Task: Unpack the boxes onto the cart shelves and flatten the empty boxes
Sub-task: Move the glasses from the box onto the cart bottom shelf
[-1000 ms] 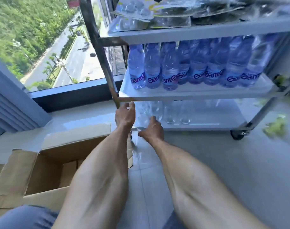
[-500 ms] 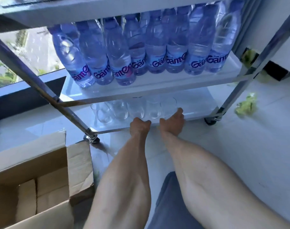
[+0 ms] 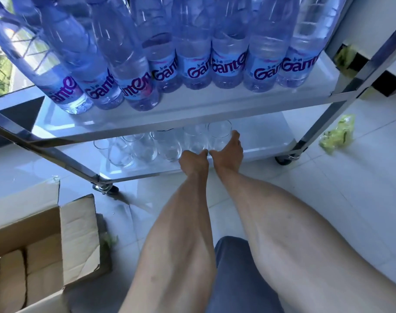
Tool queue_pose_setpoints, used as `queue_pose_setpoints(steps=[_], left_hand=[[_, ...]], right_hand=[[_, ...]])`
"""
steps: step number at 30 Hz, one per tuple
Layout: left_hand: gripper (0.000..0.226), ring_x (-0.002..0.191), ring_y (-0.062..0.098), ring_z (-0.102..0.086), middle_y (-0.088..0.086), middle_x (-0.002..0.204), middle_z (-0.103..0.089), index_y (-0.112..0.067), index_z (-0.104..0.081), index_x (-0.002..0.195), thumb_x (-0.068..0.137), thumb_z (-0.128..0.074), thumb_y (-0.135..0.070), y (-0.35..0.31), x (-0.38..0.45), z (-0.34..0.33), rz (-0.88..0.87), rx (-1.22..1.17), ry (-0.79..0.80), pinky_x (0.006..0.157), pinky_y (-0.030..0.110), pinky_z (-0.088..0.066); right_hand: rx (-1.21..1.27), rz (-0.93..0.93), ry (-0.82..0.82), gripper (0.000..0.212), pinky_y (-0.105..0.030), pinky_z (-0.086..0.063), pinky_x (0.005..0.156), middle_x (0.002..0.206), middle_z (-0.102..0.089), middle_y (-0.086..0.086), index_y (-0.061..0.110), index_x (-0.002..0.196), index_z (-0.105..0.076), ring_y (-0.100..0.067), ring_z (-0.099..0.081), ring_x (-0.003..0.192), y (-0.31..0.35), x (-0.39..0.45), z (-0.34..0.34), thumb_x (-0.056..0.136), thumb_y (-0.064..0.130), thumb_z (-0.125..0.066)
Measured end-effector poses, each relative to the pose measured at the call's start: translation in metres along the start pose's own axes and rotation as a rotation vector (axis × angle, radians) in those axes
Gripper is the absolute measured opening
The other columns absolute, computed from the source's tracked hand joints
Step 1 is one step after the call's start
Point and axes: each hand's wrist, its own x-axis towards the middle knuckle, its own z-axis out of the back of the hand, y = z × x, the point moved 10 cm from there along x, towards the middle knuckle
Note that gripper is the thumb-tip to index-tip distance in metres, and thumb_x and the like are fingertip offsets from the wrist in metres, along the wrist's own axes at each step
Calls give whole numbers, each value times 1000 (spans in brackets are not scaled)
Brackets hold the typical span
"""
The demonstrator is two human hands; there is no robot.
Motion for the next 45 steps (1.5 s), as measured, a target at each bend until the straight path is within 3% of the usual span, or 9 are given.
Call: queue_pose_setpoints(steps=[7,11,13,16,18,24,28,36,45], left_hand=[[42,102,34,-64,18,107,-67,1,-60,105,86,-73,-35,-2,11,-3,5,14,-8,75,29,-41],[21,90,32,-62,18,96,-66,1,-62,95,86,-64,-18,2,-1,5,-81,176,44,68,27,-37],[9,89,36,-61,16,81,-60,-3,-56,78,83,-58,-10,11,-7,18,-105,210,45,65,27,-36],[25,82,38,-57,17,71,-57,-10,-38,60,80,-53,-4,17,-13,49,-137,226,22,58,27,-33],[26,78,41,-54,18,70,-57,-11,-37,58,78,-50,0,17,-17,76,-163,212,-8,52,22,-31],[11,87,37,-63,15,86,-63,-10,-56,78,80,-46,-4,10,-41,193,-242,300,-152,65,32,-43],[15,98,34,-65,14,101,-68,-11,-65,95,86,-54,-14,36,-38,298,-153,345,-305,75,34,-47],[21,106,31,-64,12,112,-64,-12,-67,105,88,-64,-24,119,15,436,-13,530,-262,83,37,-51],[40,130,33,-42,21,142,-42,-19,-51,130,92,-53,-28,188,-23,574,273,688,-184,104,42,-37]], right_hand=[[16,-88,35,80,-37,-50,94,126,-59,-8,17,138,-33,-29,-58,116,0,14,-4,71,9,-77],[-90,-242,102,85,-37,-45,99,137,-48,-16,14,149,-21,-33,-52,125,-11,6,-4,80,8,-71],[-116,-365,114,67,-35,-45,99,138,-44,-19,8,142,-32,-34,-51,125,-24,-12,-5,85,13,-67],[-153,-391,157,41,-34,-46,95,132,-52,-20,3,125,-53,-33,-54,122,-25,-44,-14,88,18,-62],[-169,-326,237,35,-34,-47,92,129,-59,-19,2,120,-57,-33,-56,121,-11,-67,-29,88,15,-60],[-271,-77,415,21,-29,-46,74,114,-66,-13,8,102,-63,-32,-63,108,83,-156,-70,82,13,-60],[-308,92,408,28,-32,-49,83,117,-65,-11,12,109,-64,-32,-63,109,154,-219,-103,81,16,-62],[-514,402,416,27,-37,-49,89,117,-62,-15,10,114,-59,-33,-60,110,257,-316,-210,87,15,-55],[-1044,683,653,40,-45,-28,110,129,-53,-15,17,122,-59,-33,-44,125,334,-431,-249,82,18,-57]])
